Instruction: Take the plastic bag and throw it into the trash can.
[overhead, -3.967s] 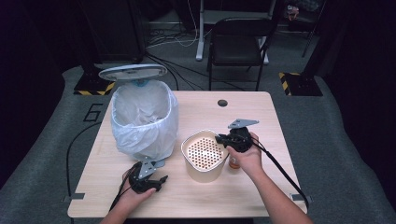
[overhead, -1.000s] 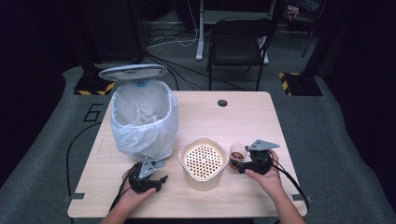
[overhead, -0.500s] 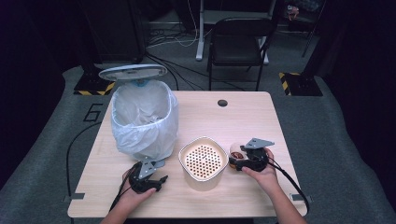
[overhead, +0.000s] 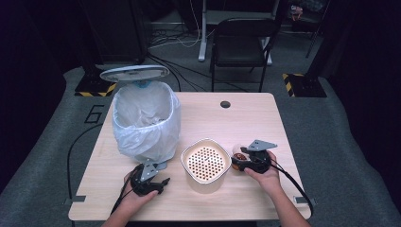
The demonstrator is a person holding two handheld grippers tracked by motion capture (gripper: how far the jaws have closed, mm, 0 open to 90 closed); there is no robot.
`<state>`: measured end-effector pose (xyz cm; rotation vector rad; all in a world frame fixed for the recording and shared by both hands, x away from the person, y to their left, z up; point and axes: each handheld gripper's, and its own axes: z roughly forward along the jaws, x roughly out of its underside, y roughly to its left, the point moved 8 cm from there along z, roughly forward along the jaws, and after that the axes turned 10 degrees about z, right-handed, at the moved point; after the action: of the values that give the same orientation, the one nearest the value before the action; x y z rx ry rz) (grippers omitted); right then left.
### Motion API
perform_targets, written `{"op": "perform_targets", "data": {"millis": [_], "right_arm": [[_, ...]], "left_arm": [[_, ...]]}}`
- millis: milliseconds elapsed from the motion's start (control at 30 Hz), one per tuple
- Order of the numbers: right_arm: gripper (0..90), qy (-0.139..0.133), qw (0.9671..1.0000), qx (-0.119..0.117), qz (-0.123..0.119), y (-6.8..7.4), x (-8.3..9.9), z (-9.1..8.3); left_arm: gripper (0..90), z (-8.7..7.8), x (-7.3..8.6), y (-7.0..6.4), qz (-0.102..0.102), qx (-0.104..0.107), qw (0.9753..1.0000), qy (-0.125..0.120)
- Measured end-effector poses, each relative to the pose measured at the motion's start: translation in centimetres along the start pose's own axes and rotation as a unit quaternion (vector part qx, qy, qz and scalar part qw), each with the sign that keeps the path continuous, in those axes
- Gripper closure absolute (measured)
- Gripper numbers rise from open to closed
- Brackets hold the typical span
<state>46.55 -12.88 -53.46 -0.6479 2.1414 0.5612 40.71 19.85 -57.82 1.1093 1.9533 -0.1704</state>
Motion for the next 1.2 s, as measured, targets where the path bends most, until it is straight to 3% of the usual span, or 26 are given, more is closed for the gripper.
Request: {"op": "perform_targets", "data": {"millis": [433,700,767,1200], "right_arm": [[39.0,0.007,1.0000,-0.005,-0.003,-0.3,-0.5,-0.9],[39.5,-0.006,0.9999,-0.008,-0.009,-0.1,-2.2,-1.8],[39.6,-0.006,0.9999,-0.010,-0.002,-0.1,-2.6,-2.1],[40.1,-0.006,0.9995,0.008,-0.032,-0.1,-5.1,-3.4]], "left_arm": [[24.6,0.0,0.0,0.0,0.000,-0.001,1.0000,0.000],[24.6,0.0,0.0,0.0,-0.001,0.001,1.0000,0.000],[24.6,0.0,0.0,0.0,0.000,0.000,1.0000,-0.001],[24.7,0.0,0.0,0.0,-0.001,0.001,1.0000,0.000]]}}
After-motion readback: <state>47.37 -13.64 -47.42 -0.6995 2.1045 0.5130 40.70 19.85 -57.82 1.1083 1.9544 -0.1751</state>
